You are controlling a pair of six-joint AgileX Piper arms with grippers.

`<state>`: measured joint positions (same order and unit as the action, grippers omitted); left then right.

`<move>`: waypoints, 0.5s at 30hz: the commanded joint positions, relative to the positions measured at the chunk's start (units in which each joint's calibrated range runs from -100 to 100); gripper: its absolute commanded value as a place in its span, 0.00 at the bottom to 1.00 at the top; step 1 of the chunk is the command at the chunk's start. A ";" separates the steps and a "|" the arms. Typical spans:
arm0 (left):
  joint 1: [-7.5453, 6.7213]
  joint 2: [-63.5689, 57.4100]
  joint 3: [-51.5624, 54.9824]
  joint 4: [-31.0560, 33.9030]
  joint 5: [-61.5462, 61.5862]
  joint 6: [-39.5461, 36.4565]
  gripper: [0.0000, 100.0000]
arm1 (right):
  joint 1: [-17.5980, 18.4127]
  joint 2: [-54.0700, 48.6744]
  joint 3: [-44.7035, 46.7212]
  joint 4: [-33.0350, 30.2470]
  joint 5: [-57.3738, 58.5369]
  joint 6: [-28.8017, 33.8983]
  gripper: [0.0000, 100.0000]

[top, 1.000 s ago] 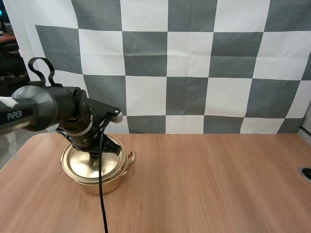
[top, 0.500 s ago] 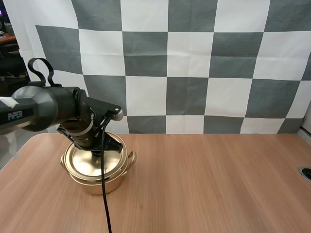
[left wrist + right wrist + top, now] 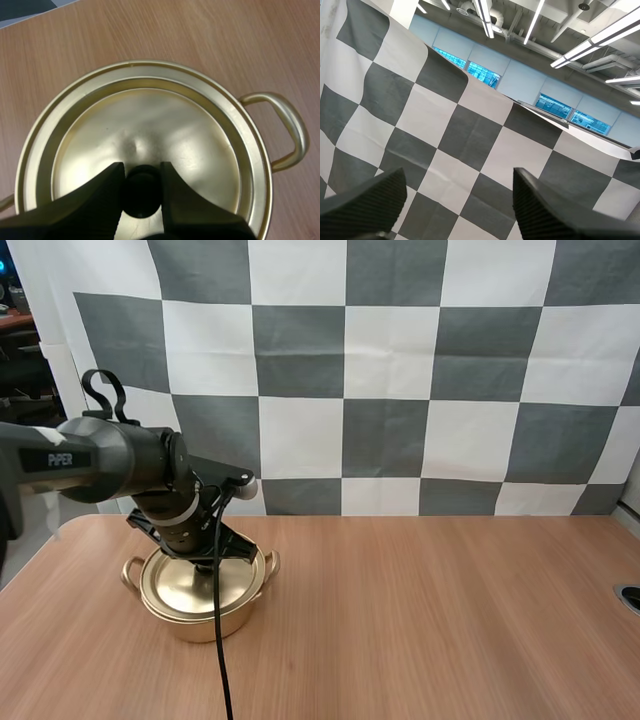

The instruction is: Open the pot, put the car inside, and close it

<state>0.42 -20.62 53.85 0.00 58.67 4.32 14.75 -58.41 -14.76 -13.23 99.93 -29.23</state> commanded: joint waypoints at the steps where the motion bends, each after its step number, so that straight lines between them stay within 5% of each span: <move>1: -0.01 0.01 0.04 0.00 -0.26 -0.51 0.00 | -0.03 0.01 0.04 0.10 0.07 0.07 1.00; 10: -0.01 0.01 0.04 0.00 -0.82 -2.46 0.03 | -0.03 0.01 0.04 0.49 0.07 0.07 1.00; 15: -0.01 0.01 0.04 1.52 -0.21 -0.01 0.43 | -0.03 0.01 0.04 0.74 0.07 -0.25 1.00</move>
<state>0.42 -20.62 53.85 1.39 58.08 2.79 14.75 -58.41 -14.76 -12.61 99.93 -29.35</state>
